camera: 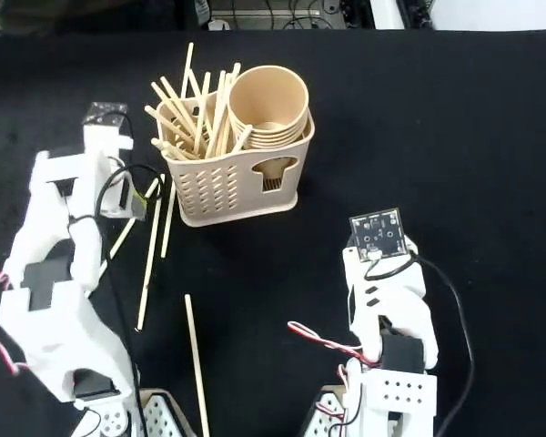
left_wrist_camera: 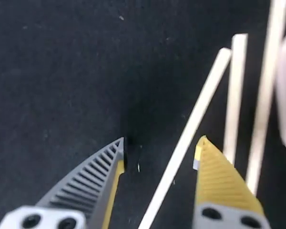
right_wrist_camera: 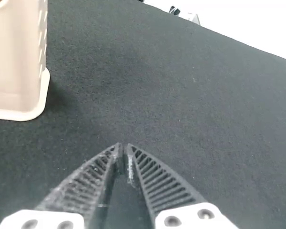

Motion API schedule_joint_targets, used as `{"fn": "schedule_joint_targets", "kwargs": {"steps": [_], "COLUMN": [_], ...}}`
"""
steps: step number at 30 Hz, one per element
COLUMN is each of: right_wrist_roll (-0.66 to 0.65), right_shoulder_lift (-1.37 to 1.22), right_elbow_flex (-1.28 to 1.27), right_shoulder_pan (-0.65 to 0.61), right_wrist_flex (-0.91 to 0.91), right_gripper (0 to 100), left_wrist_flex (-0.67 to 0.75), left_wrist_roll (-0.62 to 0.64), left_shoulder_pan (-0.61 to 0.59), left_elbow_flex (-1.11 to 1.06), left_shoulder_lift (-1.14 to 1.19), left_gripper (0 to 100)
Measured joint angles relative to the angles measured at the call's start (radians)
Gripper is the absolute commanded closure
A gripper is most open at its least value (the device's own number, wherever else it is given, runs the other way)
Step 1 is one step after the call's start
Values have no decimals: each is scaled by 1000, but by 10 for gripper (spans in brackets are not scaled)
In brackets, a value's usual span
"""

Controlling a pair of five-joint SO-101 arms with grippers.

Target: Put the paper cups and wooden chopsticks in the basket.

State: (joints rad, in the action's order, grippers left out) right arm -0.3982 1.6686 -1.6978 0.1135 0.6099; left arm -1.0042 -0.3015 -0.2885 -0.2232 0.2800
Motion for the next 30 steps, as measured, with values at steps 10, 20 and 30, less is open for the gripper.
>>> {"fn": "schedule_joint_targets", "kwargs": {"steps": [10,20,30], "right_wrist_roll": [0,0,0], "right_shoulder_lift": [0,0,0], "right_elbow_flex": [0,0,0], "right_shoulder_pan": [0,0,0], "right_wrist_flex": [0,0,0], "right_gripper": [985,985,985], "left_wrist_flex": [58,44,209], "left_wrist_roll": [-94,-115,92], "left_shoulder_pan": [5,3,43], "left_elbow_flex": [14,-6,-328], "left_shoulder_lift": [38,-64,-792], "left_gripper": [972,972,972]}}
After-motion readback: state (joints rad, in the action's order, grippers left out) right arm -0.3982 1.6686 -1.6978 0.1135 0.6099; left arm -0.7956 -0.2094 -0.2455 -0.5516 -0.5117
